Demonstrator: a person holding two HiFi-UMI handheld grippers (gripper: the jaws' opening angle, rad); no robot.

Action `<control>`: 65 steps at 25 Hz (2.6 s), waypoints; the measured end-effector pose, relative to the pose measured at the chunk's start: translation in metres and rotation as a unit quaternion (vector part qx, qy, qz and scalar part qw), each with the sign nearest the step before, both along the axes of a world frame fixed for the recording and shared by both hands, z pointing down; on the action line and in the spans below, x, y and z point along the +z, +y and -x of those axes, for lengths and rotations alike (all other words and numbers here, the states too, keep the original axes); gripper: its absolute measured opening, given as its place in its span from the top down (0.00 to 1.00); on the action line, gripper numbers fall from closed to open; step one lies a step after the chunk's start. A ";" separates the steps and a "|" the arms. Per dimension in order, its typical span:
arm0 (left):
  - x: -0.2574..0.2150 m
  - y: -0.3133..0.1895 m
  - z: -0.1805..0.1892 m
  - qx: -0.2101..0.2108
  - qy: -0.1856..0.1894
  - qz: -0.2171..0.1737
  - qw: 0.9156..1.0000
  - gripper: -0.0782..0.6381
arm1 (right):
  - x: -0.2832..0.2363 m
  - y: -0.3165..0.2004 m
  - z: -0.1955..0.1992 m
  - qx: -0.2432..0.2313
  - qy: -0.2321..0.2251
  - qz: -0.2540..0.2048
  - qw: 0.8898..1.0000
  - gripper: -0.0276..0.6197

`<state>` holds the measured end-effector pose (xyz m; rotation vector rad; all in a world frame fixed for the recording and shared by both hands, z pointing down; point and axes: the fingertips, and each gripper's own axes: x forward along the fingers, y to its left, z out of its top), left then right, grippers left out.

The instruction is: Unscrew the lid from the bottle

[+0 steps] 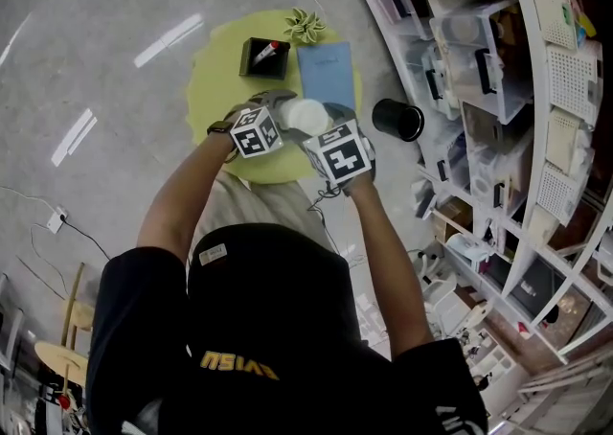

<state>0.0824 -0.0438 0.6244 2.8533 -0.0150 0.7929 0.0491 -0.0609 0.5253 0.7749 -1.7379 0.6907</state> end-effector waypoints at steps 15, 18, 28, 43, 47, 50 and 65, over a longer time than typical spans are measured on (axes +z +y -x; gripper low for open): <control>0.004 0.000 0.001 0.006 -0.004 0.003 1.000 0.33 | 0.012 0.007 0.010 -0.208 0.036 0.020 0.977 0.33; 0.006 -0.001 0.002 0.005 -0.006 0.004 1.000 0.33 | 0.012 0.005 0.011 -0.215 0.025 0.017 0.976 0.34; 0.012 -0.001 0.001 0.007 -0.014 0.004 1.000 0.33 | 0.012 0.011 0.012 -0.312 0.017 0.007 0.950 0.34; 0.013 -0.002 -0.003 -0.015 -0.017 -0.004 1.000 0.34 | 0.012 0.018 0.008 -0.420 0.018 0.018 0.907 0.33; 0.014 -0.003 -0.001 -0.018 -0.018 -0.006 1.000 0.34 | 0.013 0.018 0.009 -0.454 0.024 0.020 0.890 0.33; 0.016 -0.005 0.000 -0.022 -0.022 -0.006 0.999 0.34 | 0.015 0.019 0.010 -0.477 0.026 0.020 0.878 0.33; -0.032 0.008 0.089 -0.261 -0.122 -0.012 0.957 0.66 | 0.014 0.020 0.016 -0.480 0.040 0.005 0.876 0.32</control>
